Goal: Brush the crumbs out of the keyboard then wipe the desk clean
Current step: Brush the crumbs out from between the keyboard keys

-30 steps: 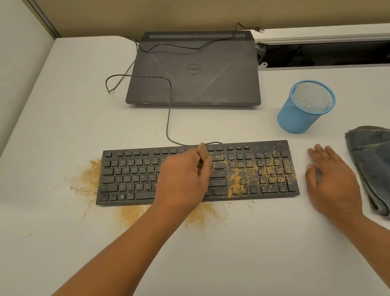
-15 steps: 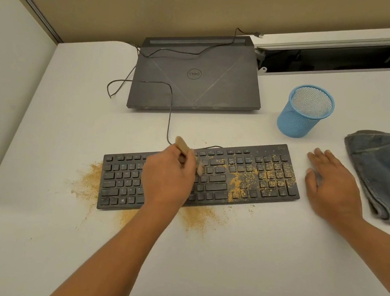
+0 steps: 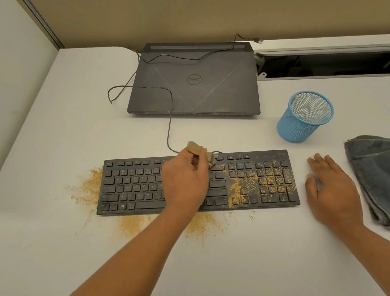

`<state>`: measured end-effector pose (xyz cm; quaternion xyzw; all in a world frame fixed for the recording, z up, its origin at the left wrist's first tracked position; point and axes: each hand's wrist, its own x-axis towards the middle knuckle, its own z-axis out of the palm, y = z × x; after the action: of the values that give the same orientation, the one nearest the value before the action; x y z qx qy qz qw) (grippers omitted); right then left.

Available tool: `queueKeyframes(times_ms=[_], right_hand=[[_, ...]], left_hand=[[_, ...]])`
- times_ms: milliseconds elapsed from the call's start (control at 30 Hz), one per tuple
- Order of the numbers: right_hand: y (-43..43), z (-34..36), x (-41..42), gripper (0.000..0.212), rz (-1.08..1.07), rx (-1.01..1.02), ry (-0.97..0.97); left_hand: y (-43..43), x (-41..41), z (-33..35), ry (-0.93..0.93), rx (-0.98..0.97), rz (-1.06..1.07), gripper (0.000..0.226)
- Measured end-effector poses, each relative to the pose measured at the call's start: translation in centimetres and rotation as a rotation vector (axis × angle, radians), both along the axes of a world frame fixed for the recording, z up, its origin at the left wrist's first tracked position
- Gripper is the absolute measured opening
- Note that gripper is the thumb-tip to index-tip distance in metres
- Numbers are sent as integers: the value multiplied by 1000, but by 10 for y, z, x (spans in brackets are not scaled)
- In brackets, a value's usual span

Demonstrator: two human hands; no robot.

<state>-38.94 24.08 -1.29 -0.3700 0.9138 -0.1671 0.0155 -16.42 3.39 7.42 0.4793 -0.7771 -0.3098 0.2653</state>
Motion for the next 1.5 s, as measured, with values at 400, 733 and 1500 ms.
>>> queueKeyframes(times_ms=[400, 733, 1500], right_hand=[[0, 1, 1, 61, -5, -16, -4], [0, 1, 0, 57, 2, -18, 6], [1, -2, 0, 59, 11, -44, 7]], left_hand=[[5, -12, 3, -67, -5, -105, 26], [-14, 3, 4, -61, -43, 28, 32], [0, 36, 6, -8, 23, -35, 17]])
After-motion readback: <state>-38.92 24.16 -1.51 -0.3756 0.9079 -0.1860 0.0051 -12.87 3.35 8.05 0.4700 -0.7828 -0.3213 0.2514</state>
